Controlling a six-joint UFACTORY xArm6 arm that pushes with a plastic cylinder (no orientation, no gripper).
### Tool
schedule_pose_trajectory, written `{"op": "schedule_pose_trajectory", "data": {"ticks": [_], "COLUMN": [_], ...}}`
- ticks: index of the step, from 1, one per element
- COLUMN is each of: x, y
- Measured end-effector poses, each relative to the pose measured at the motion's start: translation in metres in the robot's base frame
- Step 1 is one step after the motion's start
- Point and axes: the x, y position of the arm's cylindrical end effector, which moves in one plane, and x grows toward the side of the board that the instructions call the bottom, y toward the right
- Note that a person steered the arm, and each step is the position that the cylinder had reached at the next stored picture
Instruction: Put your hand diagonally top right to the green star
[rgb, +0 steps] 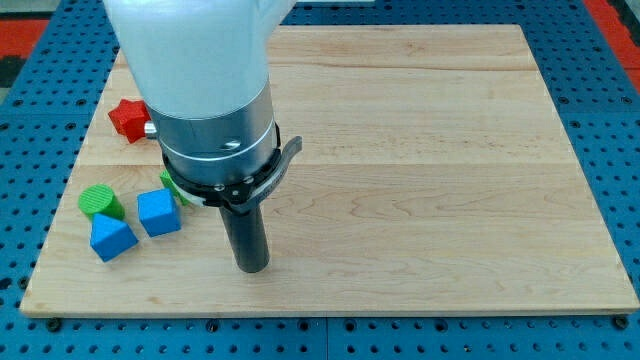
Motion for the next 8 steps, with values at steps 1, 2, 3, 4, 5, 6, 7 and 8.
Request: {"op": "schedule_pose_trajectory", "data": {"ticks": [1,2,3,4,5,6,7,8], "x": [0.0,0.0,0.0,0.0,0.0,0.006,0.007,-0.024], "y": [0.0,0.004,0.003,0.003,-0.007,-0.009,-0.02,-0.033]}}
